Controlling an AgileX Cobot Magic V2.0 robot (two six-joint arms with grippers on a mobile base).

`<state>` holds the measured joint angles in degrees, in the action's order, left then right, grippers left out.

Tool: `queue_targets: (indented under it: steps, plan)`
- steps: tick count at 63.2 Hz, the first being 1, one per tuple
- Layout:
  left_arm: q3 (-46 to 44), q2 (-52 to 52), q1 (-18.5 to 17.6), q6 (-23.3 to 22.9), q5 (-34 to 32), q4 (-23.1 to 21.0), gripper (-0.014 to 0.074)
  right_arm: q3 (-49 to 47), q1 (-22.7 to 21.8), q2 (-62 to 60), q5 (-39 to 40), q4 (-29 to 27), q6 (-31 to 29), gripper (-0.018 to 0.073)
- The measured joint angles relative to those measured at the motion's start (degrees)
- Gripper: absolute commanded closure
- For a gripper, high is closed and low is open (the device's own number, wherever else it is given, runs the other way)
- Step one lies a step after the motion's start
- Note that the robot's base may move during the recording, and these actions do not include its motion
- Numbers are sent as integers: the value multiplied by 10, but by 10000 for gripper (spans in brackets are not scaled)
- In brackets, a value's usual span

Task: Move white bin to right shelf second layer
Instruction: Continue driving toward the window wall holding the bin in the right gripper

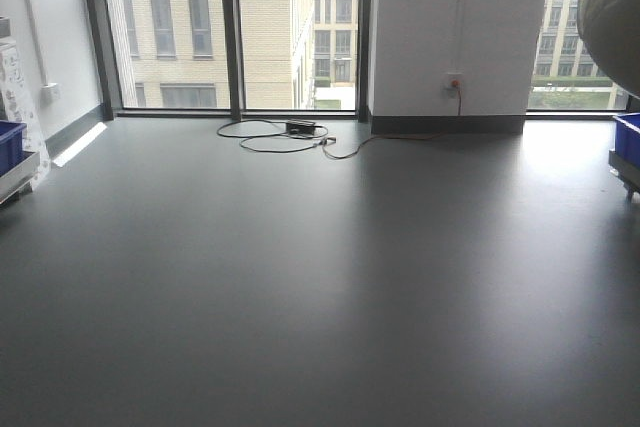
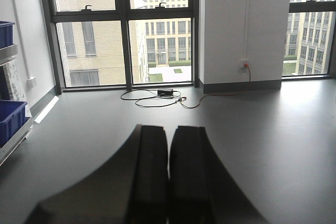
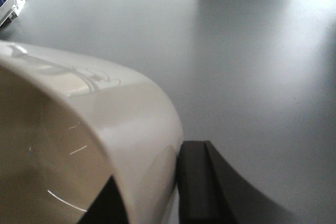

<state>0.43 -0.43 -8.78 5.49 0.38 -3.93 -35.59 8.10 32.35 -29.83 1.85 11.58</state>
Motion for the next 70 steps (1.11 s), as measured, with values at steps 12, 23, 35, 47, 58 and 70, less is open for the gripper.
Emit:
queue_targets:
  steps: [12,23,35,47,58,70]
  plan:
    - [0,0,0,0,0,0,512,0,0,0,0,0,0,503]
    - [0,0,0,0,0,0,512,0,0,0,0,0,0,503]
    - [0,0,0,0,0,0,512,0,0,0,0,0,0,503]
    - [0,0,0,0,0,0,512,0,0,0,0,0,0,503]
    - [0,0,0,0,0,0,512,0,0,0,0,0,0,503]
    - [0,0,0,0,0,0,512,0,0,0,0,0,0,503]
